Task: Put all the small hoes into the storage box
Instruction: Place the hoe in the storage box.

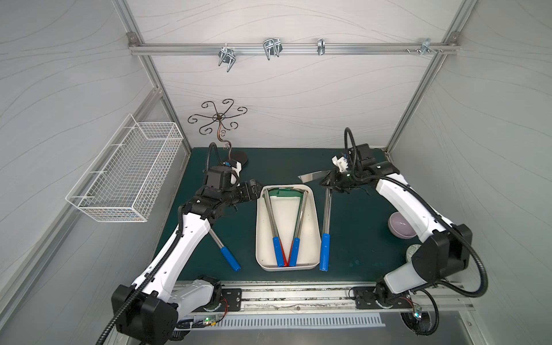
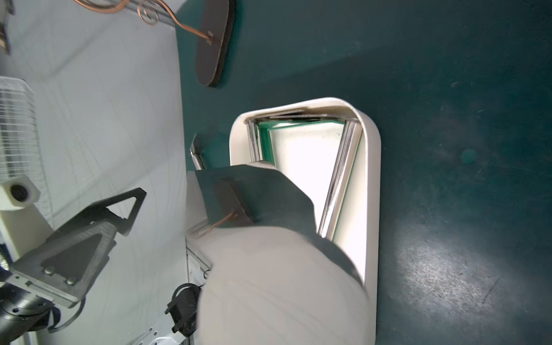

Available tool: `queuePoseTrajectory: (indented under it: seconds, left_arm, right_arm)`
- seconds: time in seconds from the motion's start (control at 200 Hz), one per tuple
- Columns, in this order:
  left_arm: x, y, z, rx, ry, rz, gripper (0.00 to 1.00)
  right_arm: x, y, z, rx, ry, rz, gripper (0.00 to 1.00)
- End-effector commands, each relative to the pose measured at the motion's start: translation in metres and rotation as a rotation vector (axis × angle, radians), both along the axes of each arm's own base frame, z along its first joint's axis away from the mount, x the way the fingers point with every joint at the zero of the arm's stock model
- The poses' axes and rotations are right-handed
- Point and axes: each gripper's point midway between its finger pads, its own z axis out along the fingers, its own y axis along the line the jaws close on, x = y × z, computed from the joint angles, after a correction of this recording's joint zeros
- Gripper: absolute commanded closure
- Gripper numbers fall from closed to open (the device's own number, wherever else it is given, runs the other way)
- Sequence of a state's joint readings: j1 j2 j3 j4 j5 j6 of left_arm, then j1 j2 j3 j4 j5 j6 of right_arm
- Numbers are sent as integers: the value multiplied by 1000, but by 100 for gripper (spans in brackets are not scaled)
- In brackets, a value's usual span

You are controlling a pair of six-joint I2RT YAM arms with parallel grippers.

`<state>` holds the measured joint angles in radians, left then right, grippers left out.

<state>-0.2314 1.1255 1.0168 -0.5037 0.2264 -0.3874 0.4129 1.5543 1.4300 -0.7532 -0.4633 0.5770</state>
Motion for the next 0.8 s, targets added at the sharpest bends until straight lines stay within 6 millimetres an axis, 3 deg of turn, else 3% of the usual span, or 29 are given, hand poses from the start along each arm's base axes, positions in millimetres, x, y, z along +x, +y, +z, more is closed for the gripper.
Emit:
queuePoseTrajectory:
  seconds: [0.0,0.215,0.795]
  left_arm:
    - [7,29,-13,111,-26,44,6]
    - [16,48,-25,47,-4,117,7]
    - [11,61,-32,48,12,159,8]
  right_arm:
    - [-5,17,-6,-26,21,23,100]
    - [2,35,-28,-67,56,29,100]
    - [42,52,-41,-98,9,-54,100]
